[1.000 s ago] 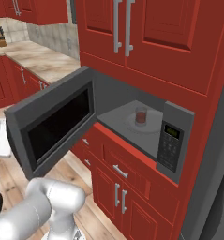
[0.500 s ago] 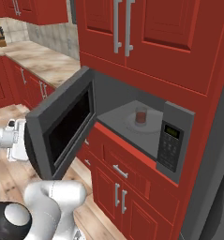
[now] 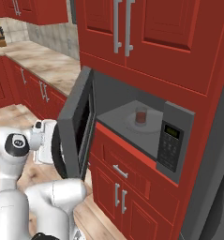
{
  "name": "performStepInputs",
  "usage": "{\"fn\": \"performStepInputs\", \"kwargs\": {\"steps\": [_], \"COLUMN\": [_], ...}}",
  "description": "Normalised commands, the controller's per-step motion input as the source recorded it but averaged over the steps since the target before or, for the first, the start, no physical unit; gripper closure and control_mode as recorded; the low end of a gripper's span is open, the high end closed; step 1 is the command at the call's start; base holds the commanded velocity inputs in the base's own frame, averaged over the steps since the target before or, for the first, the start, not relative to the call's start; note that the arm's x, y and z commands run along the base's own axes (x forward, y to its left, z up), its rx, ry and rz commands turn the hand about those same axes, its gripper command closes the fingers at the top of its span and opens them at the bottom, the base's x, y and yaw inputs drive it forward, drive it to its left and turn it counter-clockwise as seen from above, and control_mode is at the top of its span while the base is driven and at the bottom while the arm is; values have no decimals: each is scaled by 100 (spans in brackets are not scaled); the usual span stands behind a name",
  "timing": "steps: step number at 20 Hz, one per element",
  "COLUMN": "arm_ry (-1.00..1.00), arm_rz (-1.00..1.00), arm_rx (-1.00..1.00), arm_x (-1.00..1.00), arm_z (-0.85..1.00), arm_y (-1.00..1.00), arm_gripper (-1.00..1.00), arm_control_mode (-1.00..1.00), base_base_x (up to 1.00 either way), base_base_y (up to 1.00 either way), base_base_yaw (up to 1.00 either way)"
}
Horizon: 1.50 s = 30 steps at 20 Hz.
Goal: Place the microwavable item in the microwave. Then, close the microwave door and press the start button.
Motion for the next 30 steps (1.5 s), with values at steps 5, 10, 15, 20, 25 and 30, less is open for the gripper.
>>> {"fn": "performStepInputs", "kwargs": {"steps": [5, 10, 15, 20, 25, 30], "arm_ry": [0, 0, 0, -2, 0, 0], "arm_rz": [0, 0, 0, 0, 0, -1], "arm_rx": [11, 10, 8, 7, 5, 5], "arm_x": [37, 53, 53, 42, 43, 58], "arm_z": [2, 8, 14, 0, 16, 35], "arm_y": [-100, -92, -73, -61, -36, -31], "arm_gripper": [-100, -100, -100, -100, -100, -100], "arm_control_mode": [-100, -100, -100, -100, -100, -100], "base_base_x": [0, 0, 0, 0, 0, 0], "base_base_y": [0, 0, 0, 0, 0, 0], "base_base_yaw": [0, 0, 0, 0, 0, 0]}}
